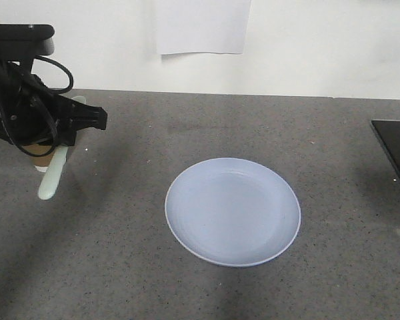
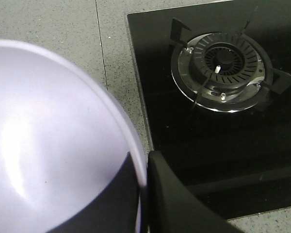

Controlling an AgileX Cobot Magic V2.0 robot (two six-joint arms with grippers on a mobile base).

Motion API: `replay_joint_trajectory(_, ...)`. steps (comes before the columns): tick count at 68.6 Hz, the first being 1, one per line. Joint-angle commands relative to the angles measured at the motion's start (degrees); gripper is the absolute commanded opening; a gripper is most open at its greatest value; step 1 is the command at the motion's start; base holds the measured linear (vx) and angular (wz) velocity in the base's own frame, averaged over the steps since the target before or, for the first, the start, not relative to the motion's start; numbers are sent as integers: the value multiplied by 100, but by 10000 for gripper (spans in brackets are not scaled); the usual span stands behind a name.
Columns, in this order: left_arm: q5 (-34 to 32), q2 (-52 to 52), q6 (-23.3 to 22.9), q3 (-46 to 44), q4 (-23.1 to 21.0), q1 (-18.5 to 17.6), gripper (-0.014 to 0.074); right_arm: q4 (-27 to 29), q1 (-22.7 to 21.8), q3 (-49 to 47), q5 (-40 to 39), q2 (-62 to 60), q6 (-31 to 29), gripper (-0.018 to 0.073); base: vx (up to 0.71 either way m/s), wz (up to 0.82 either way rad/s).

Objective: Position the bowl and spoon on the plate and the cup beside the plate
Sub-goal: 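Position the base in front of the blue plate, holding spoon and bowl, then move the lavender bowl in the right gripper toward the blue plate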

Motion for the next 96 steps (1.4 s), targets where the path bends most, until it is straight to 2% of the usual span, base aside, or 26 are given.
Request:
replay_joint_trajectory(1, -230, -206, -27, -148, 45, -32, -6, -21, -37, -157, -377, -56, -60, -6, 4, 2)
replay_joint_trajectory(96, -235, -206, -27, -148, 45, -32, -6, -21, -37, -157, -377, -56, -60, -6, 1, 1)
